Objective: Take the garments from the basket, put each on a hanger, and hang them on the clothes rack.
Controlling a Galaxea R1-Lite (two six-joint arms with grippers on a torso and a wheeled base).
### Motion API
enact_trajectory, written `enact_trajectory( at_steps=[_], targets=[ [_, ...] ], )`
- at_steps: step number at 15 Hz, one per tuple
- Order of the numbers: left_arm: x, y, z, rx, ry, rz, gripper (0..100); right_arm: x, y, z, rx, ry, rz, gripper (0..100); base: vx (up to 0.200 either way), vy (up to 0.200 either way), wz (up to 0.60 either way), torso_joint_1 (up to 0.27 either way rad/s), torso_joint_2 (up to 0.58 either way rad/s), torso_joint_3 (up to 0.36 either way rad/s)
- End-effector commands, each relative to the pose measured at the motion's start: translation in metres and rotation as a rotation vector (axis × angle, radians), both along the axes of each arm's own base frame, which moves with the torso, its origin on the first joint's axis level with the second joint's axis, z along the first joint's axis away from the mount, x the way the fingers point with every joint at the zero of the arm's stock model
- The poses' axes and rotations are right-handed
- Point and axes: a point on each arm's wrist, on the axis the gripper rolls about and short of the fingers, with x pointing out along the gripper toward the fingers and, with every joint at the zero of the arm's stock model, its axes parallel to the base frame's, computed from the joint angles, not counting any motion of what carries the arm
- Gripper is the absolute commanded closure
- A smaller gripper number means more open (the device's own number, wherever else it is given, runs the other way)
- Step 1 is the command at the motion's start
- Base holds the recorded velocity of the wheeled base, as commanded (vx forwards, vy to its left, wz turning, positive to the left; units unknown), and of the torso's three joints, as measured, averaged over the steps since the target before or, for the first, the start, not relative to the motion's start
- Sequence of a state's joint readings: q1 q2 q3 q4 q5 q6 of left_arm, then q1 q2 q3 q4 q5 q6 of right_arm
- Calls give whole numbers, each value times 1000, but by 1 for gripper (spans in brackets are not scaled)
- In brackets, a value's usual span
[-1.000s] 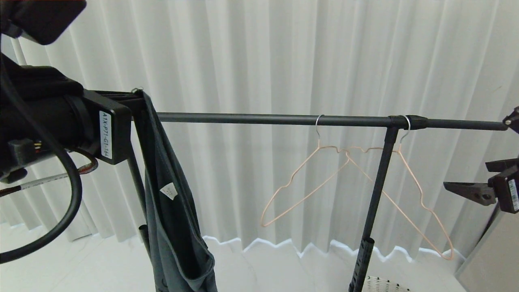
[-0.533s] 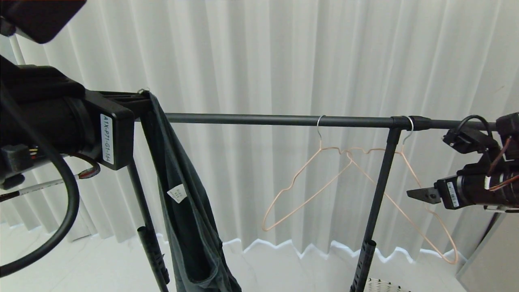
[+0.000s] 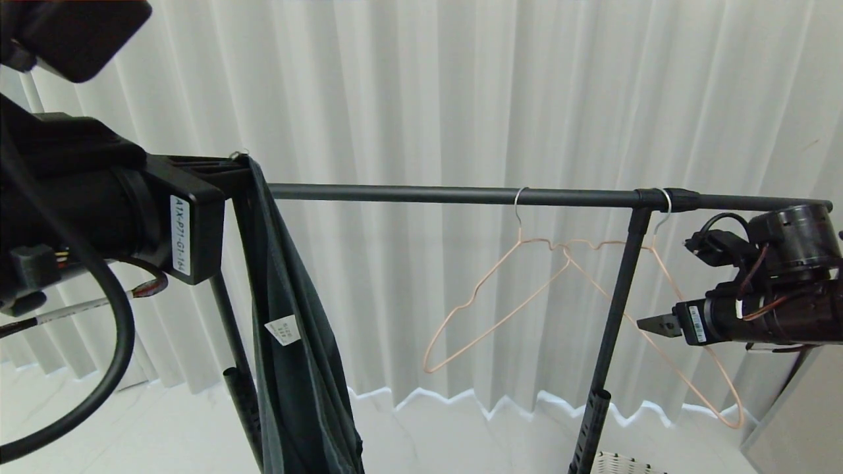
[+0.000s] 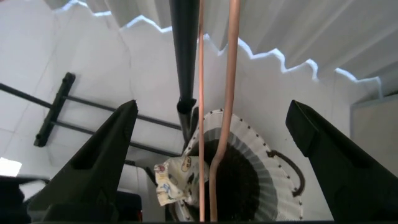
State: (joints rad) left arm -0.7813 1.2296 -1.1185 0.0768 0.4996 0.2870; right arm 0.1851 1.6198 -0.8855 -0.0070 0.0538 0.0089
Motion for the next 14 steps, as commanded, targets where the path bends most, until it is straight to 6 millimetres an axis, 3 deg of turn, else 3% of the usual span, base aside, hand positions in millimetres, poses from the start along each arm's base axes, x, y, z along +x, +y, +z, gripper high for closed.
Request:
enact_trajectory(
  at_steps=[1,5,6,14],
  targets=[
    [0,0,-2,4,4,-1,100,1,0,-7,0,17,-1,0,0,0,0,0,0,0],
    [0,0,-1,3,3,-1,100,3,0,-12,-3,32,-4,0,0,0,0,0,0,0],
    [-1,1,-1,0,1,-1,100,3,1,-12,-3,34,-3,100,0,0,0,0,0,0],
    [-2,2,0,-3,-3,-1,100,4,1,-7,6,-5,-4,100,0,0,0,0,0,0]
  ],
)
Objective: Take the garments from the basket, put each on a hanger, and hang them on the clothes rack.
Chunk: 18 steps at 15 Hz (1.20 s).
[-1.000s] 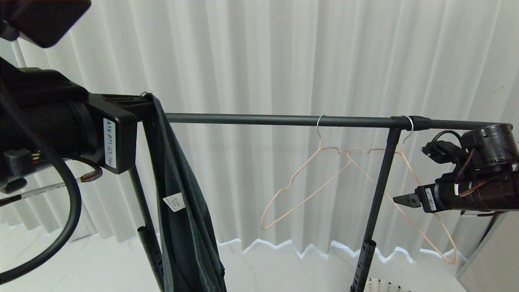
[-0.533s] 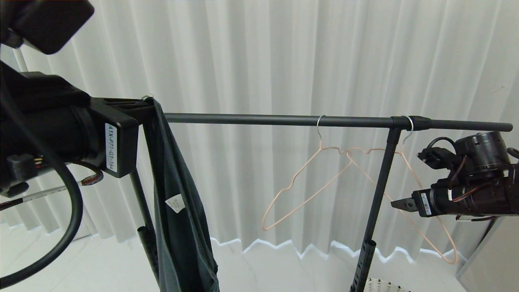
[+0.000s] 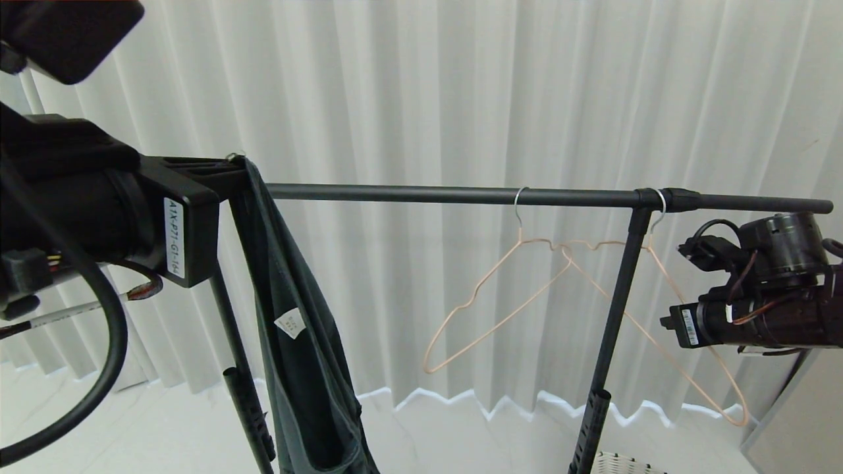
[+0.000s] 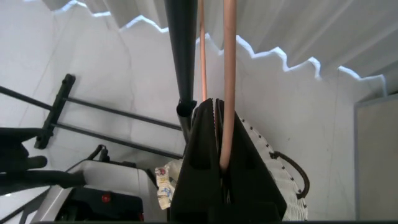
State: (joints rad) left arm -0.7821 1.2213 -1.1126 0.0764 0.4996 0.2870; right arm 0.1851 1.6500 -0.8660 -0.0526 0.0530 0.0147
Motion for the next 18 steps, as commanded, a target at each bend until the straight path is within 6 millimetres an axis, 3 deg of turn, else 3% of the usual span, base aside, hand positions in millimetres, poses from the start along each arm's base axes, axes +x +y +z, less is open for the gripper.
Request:
enact_trajectory(
  at_steps=[1,8,18],
  targets=[
    [0,0,1,-2,-2,0,100,-3,0,5,5,-19,1,100,0,0,0,0,0,0],
    [-2,2,2,-6,-8,2,100,-23,-4,34,54,-118,-33,100,0,0,0,0,0,0],
    [-6,3,4,10,-22,-14,100,-54,-11,55,49,-217,-57,100,0,0,0,0,0,0]
  ],
)
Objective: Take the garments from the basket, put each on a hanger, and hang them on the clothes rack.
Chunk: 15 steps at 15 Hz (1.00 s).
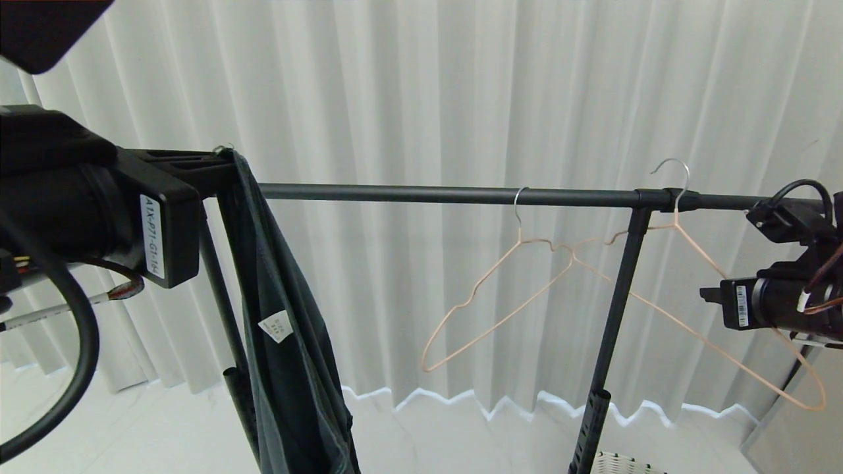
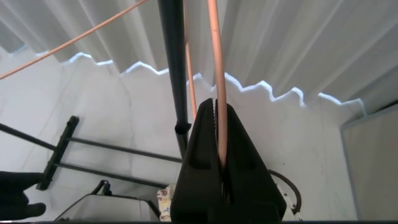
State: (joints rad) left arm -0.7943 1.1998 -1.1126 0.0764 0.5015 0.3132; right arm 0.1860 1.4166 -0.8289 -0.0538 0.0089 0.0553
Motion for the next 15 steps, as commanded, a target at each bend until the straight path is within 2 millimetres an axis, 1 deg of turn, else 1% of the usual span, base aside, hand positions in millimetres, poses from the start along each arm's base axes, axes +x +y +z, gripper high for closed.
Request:
enact_trajectory(
  at_steps=[1,7,11,12,13,14,15],
  targets=[
    [0,0,0,0,0,0,100,-13,-3,7,6,-36,-1,100,0,0,0,0,0,0],
    [2,-1,-2,6,6,6,100,-57,-12,4,-14,-81,-40,100,0,0,0,0,0,0],
    [4,-2,-9,28,23,19,100,-82,-17,2,-15,-109,-50,100,0,0,0,0,0,0],
    [4,-2,-10,30,25,24,100,-90,-18,0,-18,-114,-48,100,-200,0,0,2,-7,2],
    [4,-2,-10,30,25,24,100,-94,-19,-2,-24,-112,-45,100,-200,0,0,2,2,-7],
    [4,-2,-10,31,26,24,100,-106,-21,-6,-42,-107,-34,100,-200,0,0,2,7,-2],
    [5,-2,-10,32,27,27,100,-112,-22,-10,-49,-102,-31,100,-200,0,0,12,12,2]
  ],
)
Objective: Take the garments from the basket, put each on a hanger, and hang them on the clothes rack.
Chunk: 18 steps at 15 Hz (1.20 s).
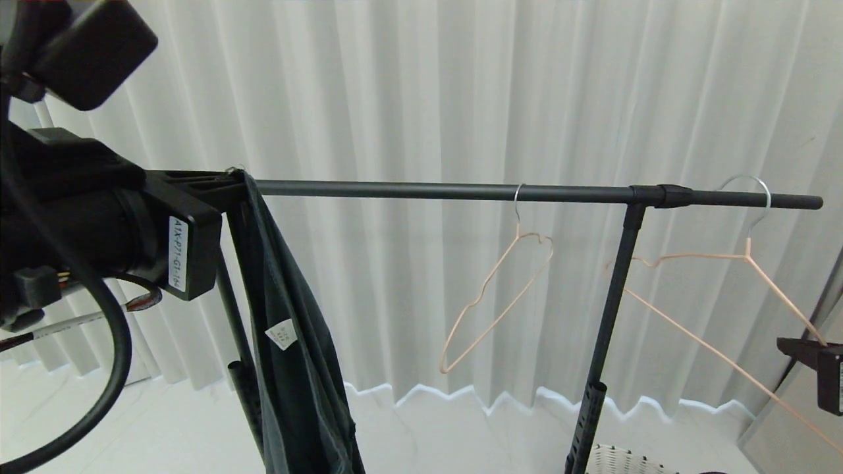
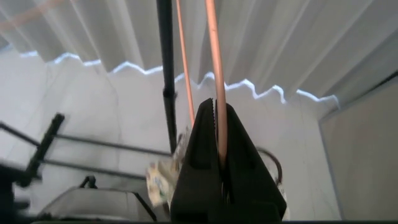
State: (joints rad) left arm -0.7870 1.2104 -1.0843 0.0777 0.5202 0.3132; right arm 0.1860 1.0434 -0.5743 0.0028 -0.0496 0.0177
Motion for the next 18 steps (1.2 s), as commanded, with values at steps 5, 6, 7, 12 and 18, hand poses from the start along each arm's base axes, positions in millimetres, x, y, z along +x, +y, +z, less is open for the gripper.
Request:
enact_trajectory(
  at_steps=[5,6,7,12,18],
  targets=[
    [4,3,-16,39,41,28,100,-28,-5,-10,-26,-34,20,100,-200,0,0,-5,0,0],
    [5,2,-18,44,45,28,100,-28,-5,-9,-29,-36,24,100,-200,0,0,-2,7,12],
    [5,2,-18,43,47,28,100,-28,-5,-9,-31,-36,25,100,-200,0,0,7,2,2],
    [4,3,-22,51,54,28,100,-30,-5,-9,-30,-45,28,100,-120,0,0,0,4,0],
    [4,3,-32,72,79,29,100,-47,0,-5,16,-102,167,100,0,0,0,0,0,0]
  ],
)
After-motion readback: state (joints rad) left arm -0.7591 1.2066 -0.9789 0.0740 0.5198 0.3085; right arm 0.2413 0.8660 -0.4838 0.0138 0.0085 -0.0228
